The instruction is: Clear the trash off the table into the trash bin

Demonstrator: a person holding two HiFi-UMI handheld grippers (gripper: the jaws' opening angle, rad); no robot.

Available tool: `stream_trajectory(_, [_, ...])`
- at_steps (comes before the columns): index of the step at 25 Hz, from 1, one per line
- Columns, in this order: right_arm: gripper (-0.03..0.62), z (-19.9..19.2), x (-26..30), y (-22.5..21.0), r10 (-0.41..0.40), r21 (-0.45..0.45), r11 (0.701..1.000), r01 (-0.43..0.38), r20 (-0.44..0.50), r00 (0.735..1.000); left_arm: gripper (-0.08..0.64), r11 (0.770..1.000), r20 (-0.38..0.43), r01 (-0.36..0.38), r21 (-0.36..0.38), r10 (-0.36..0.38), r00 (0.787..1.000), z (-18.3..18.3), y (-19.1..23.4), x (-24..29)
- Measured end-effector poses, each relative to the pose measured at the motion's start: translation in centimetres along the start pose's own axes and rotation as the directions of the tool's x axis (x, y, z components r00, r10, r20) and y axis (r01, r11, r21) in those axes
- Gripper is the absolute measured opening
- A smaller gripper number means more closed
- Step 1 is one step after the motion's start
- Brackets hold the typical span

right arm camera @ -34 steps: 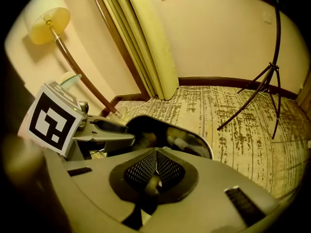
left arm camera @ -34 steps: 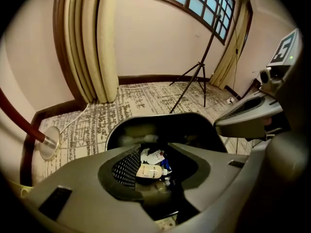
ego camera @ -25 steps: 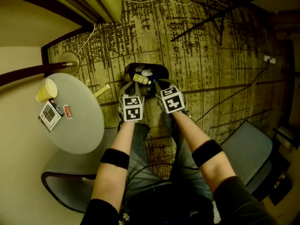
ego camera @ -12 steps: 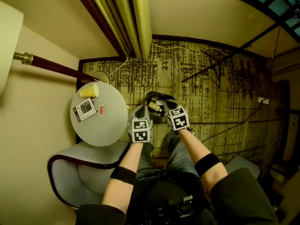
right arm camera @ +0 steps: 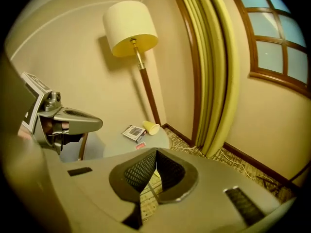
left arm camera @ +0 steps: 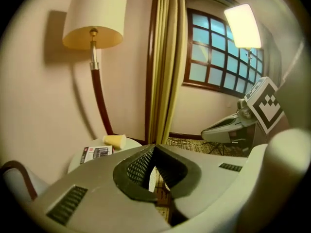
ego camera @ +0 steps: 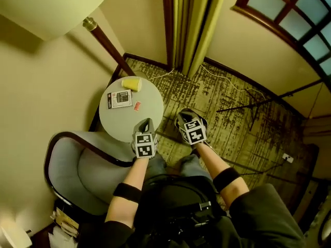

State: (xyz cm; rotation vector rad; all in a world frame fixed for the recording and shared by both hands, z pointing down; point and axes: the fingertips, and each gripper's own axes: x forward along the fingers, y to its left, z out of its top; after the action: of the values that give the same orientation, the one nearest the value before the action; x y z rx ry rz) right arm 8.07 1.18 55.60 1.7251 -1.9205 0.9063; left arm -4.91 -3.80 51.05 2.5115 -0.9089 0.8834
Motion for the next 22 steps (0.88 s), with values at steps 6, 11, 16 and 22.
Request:
stream_trajectory(6, [0.001, 3.0, 3.9, 10.3, 0.174, -0.177, 0.968, -0.178, -0.038, 0.984, 0.000, 0.980, 0.036, -0.154, -0.125, 0.160, 0.986, -2.1, 8.4, -5.4])
stream_trajectory(11, [0.001, 3.5, 5.8, 16.6, 0.263, -0.263, 0.925, -0.275, -0.079, 0.961, 0.000, 0.952, 0.042, -0.253, -0.175, 0.264, 0.964, -4.2, 13.9, -8.5])
stream_trajectory(16, [0.001, 3.3, 6.8, 18.6, 0.287, -0.288, 0.908, -0.305, -0.103, 0.952, 0.000, 0.951, 0.041, -0.240, -0.195, 0.252, 0.967, -4.8, 14.8, -9.6])
stream_trajectory(22, [0.001, 3.4, 7.7, 18.0, 0.274, -0.272, 0.916, -0.295, -0.112, 0.955, 0.000, 0.942, 0.028, -0.256, -0.218, 0.269, 0.963, -6.0, 16.0, -8.4])
